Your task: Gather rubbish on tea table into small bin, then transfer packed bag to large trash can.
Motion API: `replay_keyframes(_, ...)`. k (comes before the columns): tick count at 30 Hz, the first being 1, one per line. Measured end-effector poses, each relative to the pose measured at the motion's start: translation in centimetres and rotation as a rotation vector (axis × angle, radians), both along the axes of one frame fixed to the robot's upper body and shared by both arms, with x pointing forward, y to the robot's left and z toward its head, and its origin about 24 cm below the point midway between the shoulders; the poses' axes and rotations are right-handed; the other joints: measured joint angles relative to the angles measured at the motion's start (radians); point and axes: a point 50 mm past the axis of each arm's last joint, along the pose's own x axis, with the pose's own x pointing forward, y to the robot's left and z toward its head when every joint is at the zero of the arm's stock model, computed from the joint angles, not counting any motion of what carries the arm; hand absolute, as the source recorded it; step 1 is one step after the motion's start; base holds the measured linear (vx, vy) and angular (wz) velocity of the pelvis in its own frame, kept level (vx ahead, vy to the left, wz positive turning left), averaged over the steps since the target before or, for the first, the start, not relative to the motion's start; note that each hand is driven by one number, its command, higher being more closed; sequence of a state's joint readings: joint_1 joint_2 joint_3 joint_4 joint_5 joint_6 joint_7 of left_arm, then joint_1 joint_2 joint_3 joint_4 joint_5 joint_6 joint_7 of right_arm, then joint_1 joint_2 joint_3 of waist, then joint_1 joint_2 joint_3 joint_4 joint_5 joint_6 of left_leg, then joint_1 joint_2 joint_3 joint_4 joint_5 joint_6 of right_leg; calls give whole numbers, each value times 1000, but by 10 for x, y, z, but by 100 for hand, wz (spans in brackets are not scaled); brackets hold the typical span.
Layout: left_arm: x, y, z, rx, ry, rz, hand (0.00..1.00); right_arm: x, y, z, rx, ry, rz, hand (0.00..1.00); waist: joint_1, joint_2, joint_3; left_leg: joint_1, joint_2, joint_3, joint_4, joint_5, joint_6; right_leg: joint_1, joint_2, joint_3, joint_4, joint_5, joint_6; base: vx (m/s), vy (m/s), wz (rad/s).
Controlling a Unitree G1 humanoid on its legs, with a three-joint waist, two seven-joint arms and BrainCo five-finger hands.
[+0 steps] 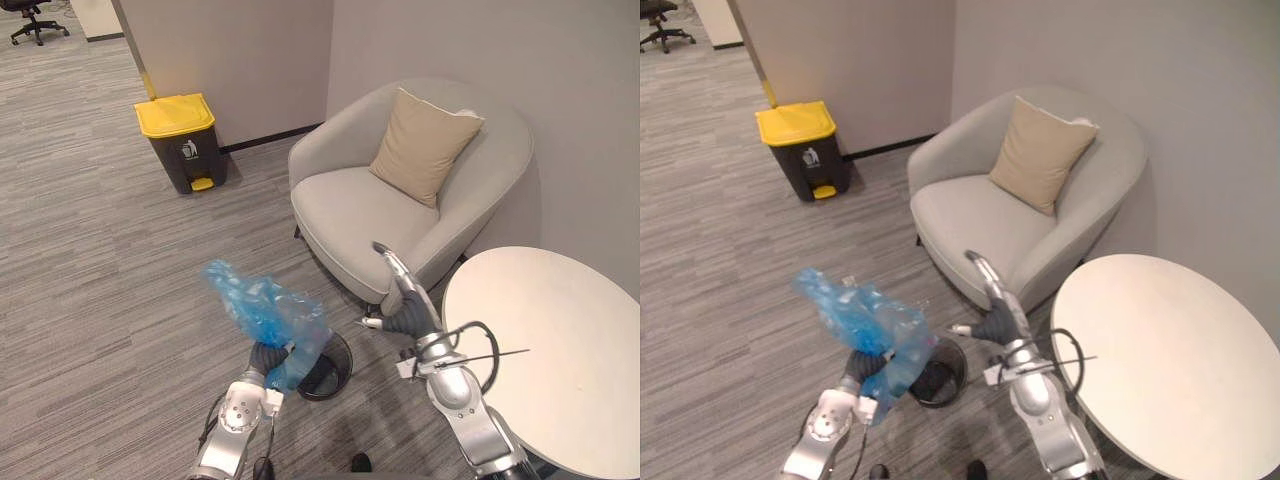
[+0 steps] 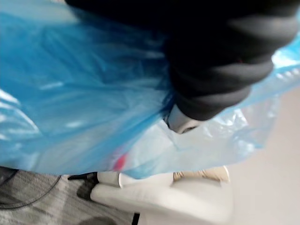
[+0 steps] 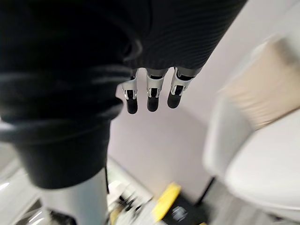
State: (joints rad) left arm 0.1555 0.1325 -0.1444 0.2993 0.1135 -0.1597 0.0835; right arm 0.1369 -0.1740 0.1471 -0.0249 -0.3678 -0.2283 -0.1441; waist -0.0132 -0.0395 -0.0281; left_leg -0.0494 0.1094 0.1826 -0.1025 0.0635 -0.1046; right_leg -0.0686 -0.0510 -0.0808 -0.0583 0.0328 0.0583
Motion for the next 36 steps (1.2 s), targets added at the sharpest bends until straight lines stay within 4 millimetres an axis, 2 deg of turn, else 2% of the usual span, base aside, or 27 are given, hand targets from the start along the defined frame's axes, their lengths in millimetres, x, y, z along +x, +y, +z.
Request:
replay_keyframes(1, -2, 4, -4, -1, 19, 17, 100, -2, -6, -20, 41, 102, -42, 0, 0, 0, 0, 0, 0, 0, 0, 0, 0, 0, 0, 0, 0, 1, -1, 0, 0, 0)
replay_keyframes(6, -18, 23, -29, -6, 156, 105, 100, -25, -20, -89, 154, 459, -140, 0, 0, 5, 3, 1, -1, 0, 0, 0, 0, 1, -1, 0, -3, 3, -2, 0, 0, 0)
replay_keyframes(9, -32, 34, -47, -20, 253, 172, 100, -43, -30, -120, 179, 627, -204, 0, 1, 10, 6, 7, -2, -1, 0, 0, 0, 4, -1, -1, -7, 3, -2, 0, 0, 0)
replay_keyframes(15, -64, 46, -77, -57, 448, 268, 100, -72, -47, -159, 241, 857, -344, 0, 2, 25, 16, 21, -2, -1, 0, -2, -3, 21, -1, -2, -16, 5, -2, 0, 0, 0)
replay_keyframes(19, -72, 45, -84, -67, 497, 284, 100, -84, -49, -172, 252, 953, -383, 0, 4, 29, 46, 24, -2, 4, 0, -2, -3, 18, -1, 5, -11, 9, -2, -11, -2, -4)
replay_keyframes(22, -73, 46, -85, -84, 500, 311, 100, -79, -48, -173, 249, 960, -387, 0, 11, 29, 85, 17, -3, 25, 1, -1, -1, -11, 0, 32, 20, 9, -1, -32, 7, -23)
replay_keyframes(25, -59, 46, -80, -103, 462, 323, 100, -67, -47, -168, 253, 927, -395, 0, 13, 18, 135, -42, -9, 24, 54, -8, 10, -106, -15, 36, 147, -33, 5, -76, 17, -6)
replay_keyframes(28, -44, 44, -73, -112, 413, 321, 100, -65, -47, -168, 270, 926, -415, 0, 14, 10, 143, -103, -16, 1, 127, -32, 39, -141, -35, 37, 208, -58, 28, -66, 20, 31)
replay_keyframes(29, -37, 43, -68, -116, 382, 317, 100, -63, -46, -166, 282, 912, -415, 0, 4, 16, 154, -116, -14, -24, 149, -32, 38, -164, -37, 66, 376, -163, 36, -42, 3, 84)
replay_keyframes(30, -34, 43, -66, -119, 368, 312, 100, -70, -46, -169, 286, 928, -422, 0, 2, 17, 154, -118, -28, -61, 161, -30, 36, -169, -36, 89, 490, -223, 47, -8, -44, 110)
replay_keyframes(31, -33, 43, -64, -116, 353, 311, 100, -74, -43, -171, 296, 943, -427, 0, 9, 0, 147, -115, -44, -85, 164, -24, 31, -163, -37, 116, 546, -258, 51, -2, -88, 93)
replay_keyframes(32, -34, 45, -63, -110, 352, 316, 100, -77, -42, -172, 299, 950, -428, 0, 22, -20, 142, -131, -54, -96, 182, -24, 30, -153, -33, 152, 522, -272, 53, -39, -119, 62)
replay_keyframes(34, -37, 45, -65, -111, 365, 318, 100, -65, -41, -168, 299, 916, -416, 0, 49, -8, 138, -178, -50, -112, 186, -3, 19, -134, -17, 161, 420, -284, 18, -122, -75, 28)
replay_keyframes(36, -37, 34, -70, -135, 388, 307, 100, -50, -43, -161, 301, 870, -420, 0, 54, 44, 168, -220, -23, -159, 176, 37, 14, -130, 12, 121, 356, -236, -7, -215, -51, 42)
